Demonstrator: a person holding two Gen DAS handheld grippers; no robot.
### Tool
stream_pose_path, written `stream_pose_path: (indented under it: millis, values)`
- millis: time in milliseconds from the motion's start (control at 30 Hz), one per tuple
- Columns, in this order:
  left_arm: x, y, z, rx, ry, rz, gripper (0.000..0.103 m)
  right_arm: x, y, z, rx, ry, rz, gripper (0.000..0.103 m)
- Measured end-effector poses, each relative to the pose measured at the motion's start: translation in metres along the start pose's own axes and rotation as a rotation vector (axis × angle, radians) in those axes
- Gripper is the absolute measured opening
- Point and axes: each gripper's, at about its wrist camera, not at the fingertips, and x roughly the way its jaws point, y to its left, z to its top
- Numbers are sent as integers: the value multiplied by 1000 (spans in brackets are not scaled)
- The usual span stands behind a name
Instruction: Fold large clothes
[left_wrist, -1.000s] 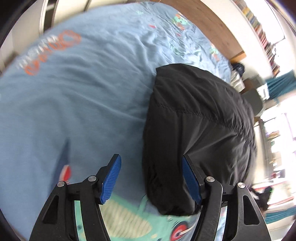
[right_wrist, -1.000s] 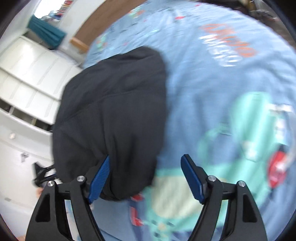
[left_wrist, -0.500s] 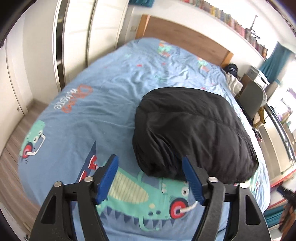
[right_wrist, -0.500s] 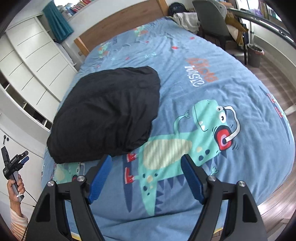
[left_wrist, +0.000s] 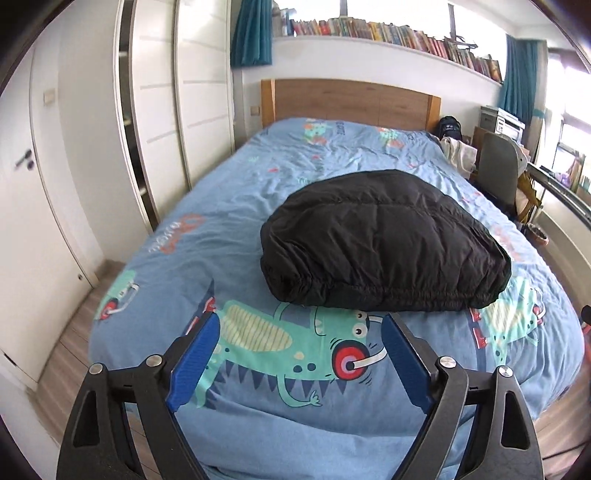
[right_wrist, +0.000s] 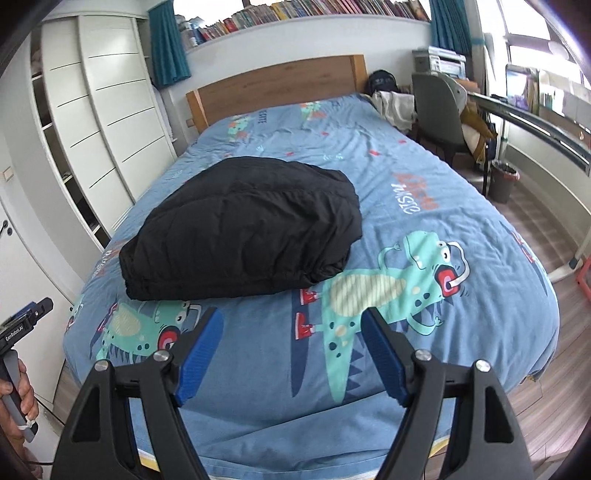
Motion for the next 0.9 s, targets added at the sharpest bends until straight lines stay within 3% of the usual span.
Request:
stream_pose_path:
  millis: [167,400,767,900]
  values:
    - [-20,-20,-5,11,-36,13,93,-12,21,-10,-33,-40,-16,76]
    - [-28,-44,-14,53,-13,6,94,-19,35,-19,-35,-74,-32,76]
    - [-11,-60,-18,103,41,67,95,3,48,-32,-61,-13,-23,76]
    - [-2,-61,-20,97,63,53,95,13,47,-36,-61,16,-26,76]
